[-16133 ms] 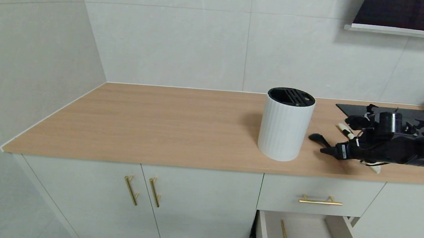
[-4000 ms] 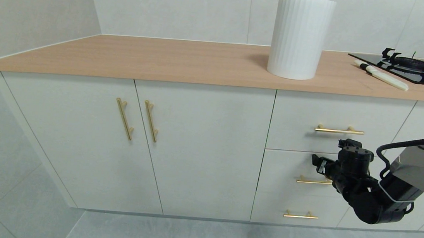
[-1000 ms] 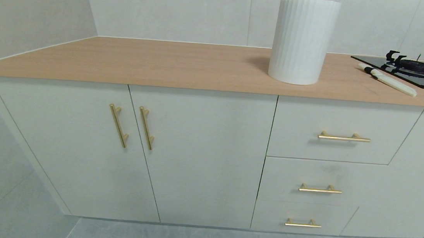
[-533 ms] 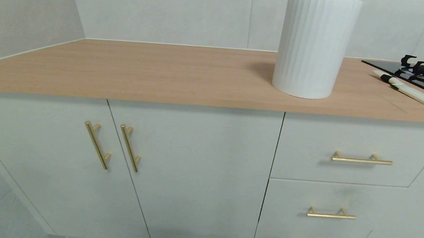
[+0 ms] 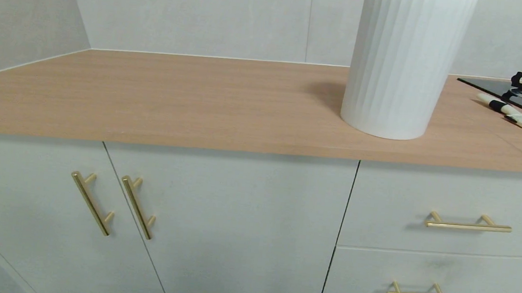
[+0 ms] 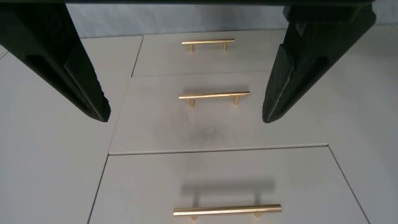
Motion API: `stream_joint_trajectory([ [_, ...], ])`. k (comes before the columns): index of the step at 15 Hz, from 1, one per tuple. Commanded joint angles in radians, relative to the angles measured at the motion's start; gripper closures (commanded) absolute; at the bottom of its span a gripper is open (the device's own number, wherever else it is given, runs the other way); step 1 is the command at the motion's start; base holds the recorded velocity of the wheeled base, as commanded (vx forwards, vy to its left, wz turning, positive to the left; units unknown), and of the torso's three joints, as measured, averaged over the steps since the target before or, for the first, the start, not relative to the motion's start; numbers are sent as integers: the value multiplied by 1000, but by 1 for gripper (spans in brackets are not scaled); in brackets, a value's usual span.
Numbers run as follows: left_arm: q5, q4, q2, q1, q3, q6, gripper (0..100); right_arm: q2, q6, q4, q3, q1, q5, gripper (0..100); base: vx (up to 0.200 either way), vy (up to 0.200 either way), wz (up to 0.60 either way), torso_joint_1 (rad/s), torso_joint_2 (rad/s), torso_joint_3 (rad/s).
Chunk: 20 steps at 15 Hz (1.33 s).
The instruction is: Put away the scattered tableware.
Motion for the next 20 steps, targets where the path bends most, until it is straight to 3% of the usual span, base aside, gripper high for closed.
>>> stream_joint_trajectory([
  [1, 0, 0, 0, 0, 0, -1, 0, 2, 0, 0, 0, 1, 0, 0, 0, 0, 0, 0, 0, 0],
  [3, 0, 0, 0, 0, 0, 1, 0, 2, 0, 0, 0, 1, 0, 0, 0, 0, 0, 0, 0, 0],
  [12, 0, 0, 0, 0, 0, -1, 0, 2, 3, 0, 0, 1, 0, 0, 0, -200, 0, 0, 1, 2],
  [20, 0, 0, 0, 0, 0, -1, 0, 2, 3, 0, 0, 1, 0, 0, 25, 0, 0, 0, 0, 0],
])
